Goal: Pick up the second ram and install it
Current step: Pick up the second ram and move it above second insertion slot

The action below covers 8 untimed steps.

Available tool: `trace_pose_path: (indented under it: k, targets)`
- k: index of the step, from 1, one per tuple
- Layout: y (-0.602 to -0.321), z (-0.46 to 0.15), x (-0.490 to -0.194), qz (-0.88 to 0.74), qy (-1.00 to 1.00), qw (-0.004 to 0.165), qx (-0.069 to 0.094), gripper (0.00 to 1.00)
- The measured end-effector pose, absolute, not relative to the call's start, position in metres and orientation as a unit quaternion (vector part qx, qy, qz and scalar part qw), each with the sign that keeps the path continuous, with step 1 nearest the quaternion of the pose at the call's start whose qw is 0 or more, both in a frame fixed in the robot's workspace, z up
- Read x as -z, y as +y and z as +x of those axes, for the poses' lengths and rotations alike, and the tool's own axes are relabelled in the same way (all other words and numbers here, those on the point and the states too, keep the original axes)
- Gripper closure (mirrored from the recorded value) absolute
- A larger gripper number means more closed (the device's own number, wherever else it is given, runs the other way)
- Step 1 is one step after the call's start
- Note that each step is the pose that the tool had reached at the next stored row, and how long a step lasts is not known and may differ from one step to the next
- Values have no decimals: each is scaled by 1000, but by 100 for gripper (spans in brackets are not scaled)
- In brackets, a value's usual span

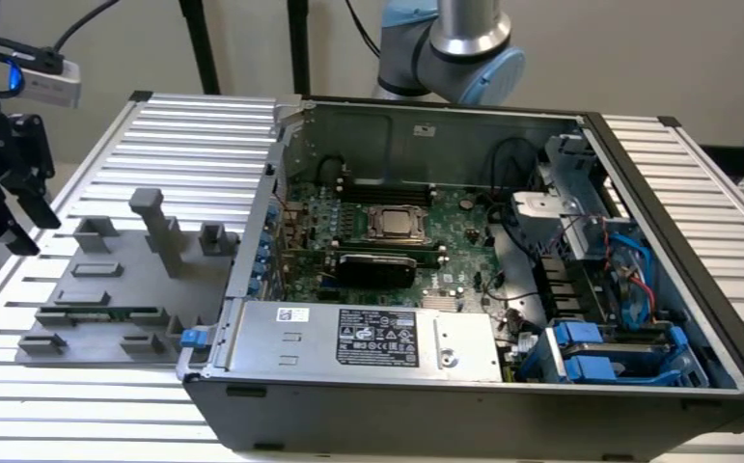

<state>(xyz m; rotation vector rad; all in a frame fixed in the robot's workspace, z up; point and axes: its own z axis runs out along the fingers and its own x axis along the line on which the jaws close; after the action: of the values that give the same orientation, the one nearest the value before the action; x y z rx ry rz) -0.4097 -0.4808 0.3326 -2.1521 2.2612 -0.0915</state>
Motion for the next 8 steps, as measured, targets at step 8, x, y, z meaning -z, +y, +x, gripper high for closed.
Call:
trace_pose_path:
  k: [8]
  targets:
    - [-480, -409, -318, -689, 724, 9, 29, 58]
